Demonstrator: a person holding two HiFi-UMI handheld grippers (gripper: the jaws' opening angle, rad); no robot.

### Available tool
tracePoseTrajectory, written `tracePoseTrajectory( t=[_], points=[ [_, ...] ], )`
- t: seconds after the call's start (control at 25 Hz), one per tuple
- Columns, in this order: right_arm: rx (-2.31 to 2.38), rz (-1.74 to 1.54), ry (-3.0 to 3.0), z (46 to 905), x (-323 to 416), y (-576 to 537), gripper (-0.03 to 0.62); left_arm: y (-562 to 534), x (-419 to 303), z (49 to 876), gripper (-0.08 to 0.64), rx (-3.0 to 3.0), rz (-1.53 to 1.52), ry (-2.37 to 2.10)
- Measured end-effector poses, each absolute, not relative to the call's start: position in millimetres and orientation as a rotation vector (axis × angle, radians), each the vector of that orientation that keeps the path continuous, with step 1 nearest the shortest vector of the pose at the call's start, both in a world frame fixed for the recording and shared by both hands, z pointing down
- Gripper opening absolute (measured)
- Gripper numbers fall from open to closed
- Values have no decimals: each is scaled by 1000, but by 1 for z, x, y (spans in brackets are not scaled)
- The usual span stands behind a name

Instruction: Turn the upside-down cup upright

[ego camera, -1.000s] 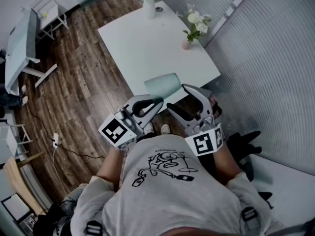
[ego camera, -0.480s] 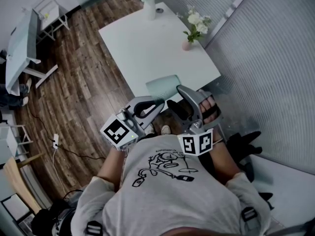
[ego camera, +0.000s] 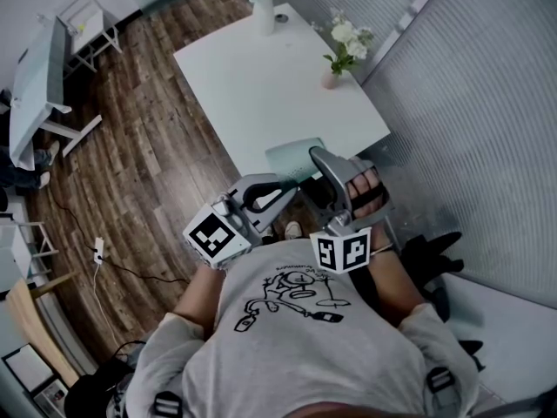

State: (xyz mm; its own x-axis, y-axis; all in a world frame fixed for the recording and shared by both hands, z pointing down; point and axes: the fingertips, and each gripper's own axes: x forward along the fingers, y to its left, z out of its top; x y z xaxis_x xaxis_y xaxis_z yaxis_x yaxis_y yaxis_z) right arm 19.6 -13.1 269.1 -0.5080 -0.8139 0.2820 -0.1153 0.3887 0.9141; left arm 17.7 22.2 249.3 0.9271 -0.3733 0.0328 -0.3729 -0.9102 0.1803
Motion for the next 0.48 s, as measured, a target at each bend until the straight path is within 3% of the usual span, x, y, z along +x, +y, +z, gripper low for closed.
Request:
tracePoseTrajectory(
  t=[0.48],
  points=[
    [804, -1126, -1855, 277, 26, -25, 354, 24, 31, 251, 14, 2919, 18, -519]
  ],
)
